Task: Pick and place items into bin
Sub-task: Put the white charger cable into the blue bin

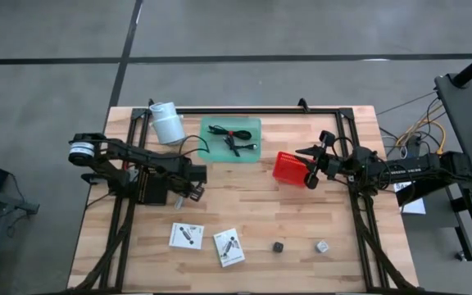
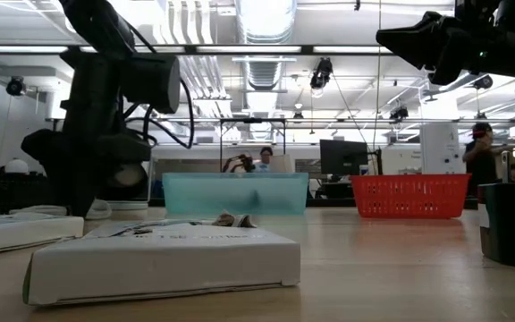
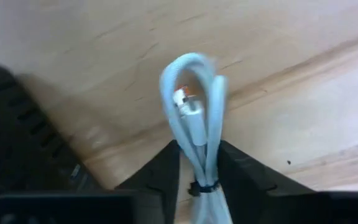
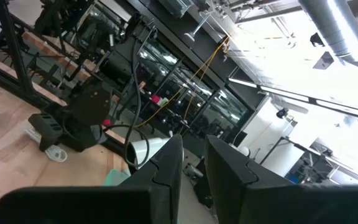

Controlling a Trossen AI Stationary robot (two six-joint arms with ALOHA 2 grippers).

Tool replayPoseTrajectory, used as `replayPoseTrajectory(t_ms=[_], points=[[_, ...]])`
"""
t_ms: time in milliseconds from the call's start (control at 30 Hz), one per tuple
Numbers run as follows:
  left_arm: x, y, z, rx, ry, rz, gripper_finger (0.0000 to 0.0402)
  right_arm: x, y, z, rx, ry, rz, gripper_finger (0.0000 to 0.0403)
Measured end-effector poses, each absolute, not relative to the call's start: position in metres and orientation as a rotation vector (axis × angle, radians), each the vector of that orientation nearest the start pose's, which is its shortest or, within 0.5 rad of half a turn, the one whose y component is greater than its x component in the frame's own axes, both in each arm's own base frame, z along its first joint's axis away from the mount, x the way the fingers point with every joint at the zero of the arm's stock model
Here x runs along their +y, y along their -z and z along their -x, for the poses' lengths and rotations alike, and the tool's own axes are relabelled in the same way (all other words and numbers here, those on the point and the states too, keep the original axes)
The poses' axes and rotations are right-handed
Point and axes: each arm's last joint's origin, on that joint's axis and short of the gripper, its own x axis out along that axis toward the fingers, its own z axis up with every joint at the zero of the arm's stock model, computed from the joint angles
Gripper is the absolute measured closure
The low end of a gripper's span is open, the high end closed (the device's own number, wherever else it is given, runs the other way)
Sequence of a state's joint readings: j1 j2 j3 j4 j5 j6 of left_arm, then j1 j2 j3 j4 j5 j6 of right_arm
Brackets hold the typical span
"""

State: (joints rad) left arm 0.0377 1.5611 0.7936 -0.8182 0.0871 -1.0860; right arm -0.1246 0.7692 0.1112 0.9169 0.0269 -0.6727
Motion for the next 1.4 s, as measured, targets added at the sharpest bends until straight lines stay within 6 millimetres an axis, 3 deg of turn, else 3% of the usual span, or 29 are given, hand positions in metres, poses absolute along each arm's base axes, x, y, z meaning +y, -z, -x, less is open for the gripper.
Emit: replayPoseTrajectory(t_ms=[167, 467, 733, 1033, 1400], points=[[0.006, -0.147, -0.236, 1.462, -0.764, 0.914, 0.0387, -0.02, -0.21, -0.153, -0.198, 0.232, 0.681, 0.0346], [0.007, -0.171, -0.258, 1.397, -0.605, 0.844, 0.039, -0.02, -0.21, -0.153, -0.198, 0.232, 0.681, 0.0346], [0.021, -0.212, -0.286, 1.24, -0.497, 0.657, 0.0393, -0.02, -0.21, -0.153, -0.198, 0.233, 0.682, 0.0346], [0.064, -0.258, -0.305, 1.017, -0.543, 0.409, 0.0394, -0.02, -0.21, -0.153, -0.198, 0.233, 0.683, 0.0346], [0.124, -0.268, -0.298, 0.943, -0.555, 0.199, 0.0393, -0.02, -0.209, -0.153, -0.197, 0.233, 0.689, 0.0346]])
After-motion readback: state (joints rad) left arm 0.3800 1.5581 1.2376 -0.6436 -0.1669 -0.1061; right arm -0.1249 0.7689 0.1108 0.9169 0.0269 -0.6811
